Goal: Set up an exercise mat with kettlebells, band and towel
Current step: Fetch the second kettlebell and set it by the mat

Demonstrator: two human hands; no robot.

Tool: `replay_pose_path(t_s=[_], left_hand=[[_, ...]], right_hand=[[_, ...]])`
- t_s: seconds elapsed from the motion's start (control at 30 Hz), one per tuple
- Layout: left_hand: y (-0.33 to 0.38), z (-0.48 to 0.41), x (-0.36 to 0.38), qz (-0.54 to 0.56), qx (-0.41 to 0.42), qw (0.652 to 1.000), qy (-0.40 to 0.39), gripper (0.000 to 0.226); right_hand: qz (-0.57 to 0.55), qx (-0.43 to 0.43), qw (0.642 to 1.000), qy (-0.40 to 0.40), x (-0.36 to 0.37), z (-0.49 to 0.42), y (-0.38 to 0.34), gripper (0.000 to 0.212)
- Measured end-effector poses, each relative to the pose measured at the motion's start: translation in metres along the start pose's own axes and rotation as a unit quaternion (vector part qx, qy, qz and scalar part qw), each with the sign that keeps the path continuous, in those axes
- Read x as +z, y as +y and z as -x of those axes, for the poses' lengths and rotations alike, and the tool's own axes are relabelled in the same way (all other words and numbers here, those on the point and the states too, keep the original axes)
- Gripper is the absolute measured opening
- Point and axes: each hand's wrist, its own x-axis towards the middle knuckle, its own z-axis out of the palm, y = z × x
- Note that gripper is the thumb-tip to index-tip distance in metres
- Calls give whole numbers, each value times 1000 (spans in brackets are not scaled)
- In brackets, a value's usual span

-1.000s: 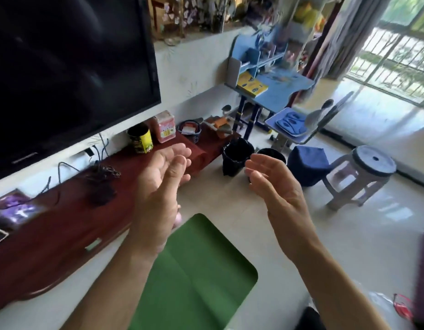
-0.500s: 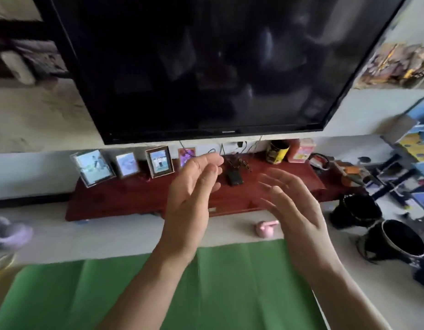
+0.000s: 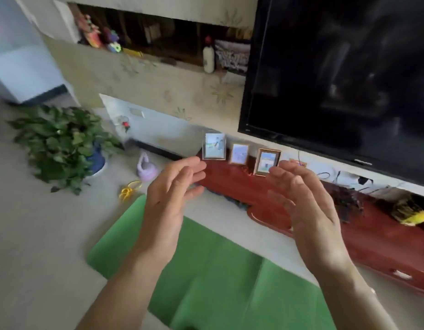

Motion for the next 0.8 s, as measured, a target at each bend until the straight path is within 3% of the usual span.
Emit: replay_pose_path(t_s=[0.1, 0.23, 0.37, 0.53, 0.63, 0.8], left_hand=[[11, 38, -31, -53, -9, 996, 68, 35], [27, 77, -78, -71, -17, 982, 173, 43], [50, 102, -140, -65, 5, 958, 278, 34], [50, 118, -220, -46, 10, 933, 357, 34], [45, 114, -270, -33, 13, 925, 379, 35], [47, 103, -372, -11, 66, 904, 423, 30]], right_hand=[[-47, 23, 996, -66, 37, 5, 17, 34], [-100, 49, 984, -139, 107, 18, 26, 59], [-135, 73, 964, -218, 184, 27, 26, 44], [-122, 104, 944, -289, 272, 35, 33, 63], [-97, 96, 941, -310, 324, 36, 41, 47], [-79, 100, 948, -292, 424, 29, 45, 43]])
